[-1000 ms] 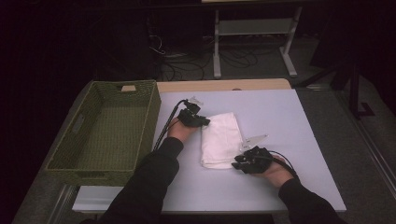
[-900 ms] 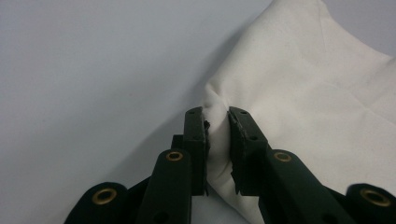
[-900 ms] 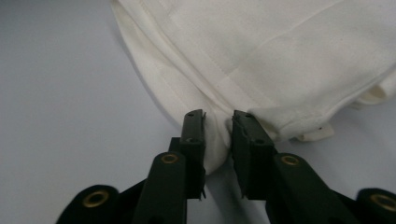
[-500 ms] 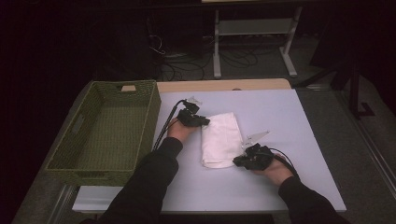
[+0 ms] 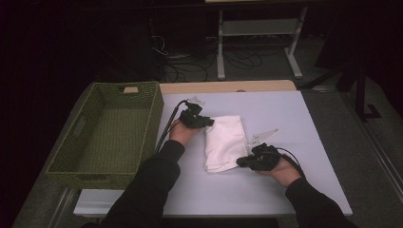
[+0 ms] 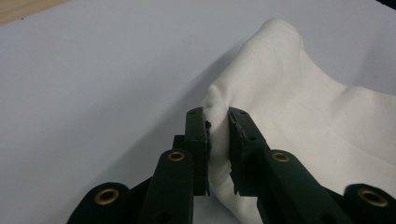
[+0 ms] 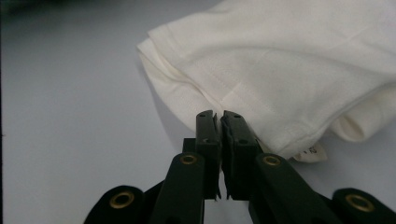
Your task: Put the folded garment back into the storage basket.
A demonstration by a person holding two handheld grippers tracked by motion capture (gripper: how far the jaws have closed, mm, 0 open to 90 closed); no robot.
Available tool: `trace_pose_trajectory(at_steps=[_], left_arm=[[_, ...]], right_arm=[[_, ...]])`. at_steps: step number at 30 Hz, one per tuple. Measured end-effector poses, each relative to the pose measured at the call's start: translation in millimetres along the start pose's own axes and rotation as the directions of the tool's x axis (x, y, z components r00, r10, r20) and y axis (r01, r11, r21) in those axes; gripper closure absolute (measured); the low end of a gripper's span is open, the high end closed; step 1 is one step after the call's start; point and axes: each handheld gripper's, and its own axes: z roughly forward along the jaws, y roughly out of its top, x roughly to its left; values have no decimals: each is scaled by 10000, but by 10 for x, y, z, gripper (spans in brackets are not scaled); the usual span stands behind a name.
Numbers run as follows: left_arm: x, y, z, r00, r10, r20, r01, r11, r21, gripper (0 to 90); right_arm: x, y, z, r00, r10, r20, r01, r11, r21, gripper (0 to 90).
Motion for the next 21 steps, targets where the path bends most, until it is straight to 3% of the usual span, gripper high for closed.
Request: trace_pose_trajectory(at_steps=[11, 21], left_arm=[[-163, 100, -130, 9990, 112, 444, -93, 9991, -418, 789], [-341, 174, -187, 9966, 620, 545, -614, 9980, -117, 789]], right_arm=[[-33, 134, -37, 9981, -195, -589, 178, 9994, -291, 846], [-88, 336, -84, 9902, -637, -1246, 561, 9964, -637, 847]])
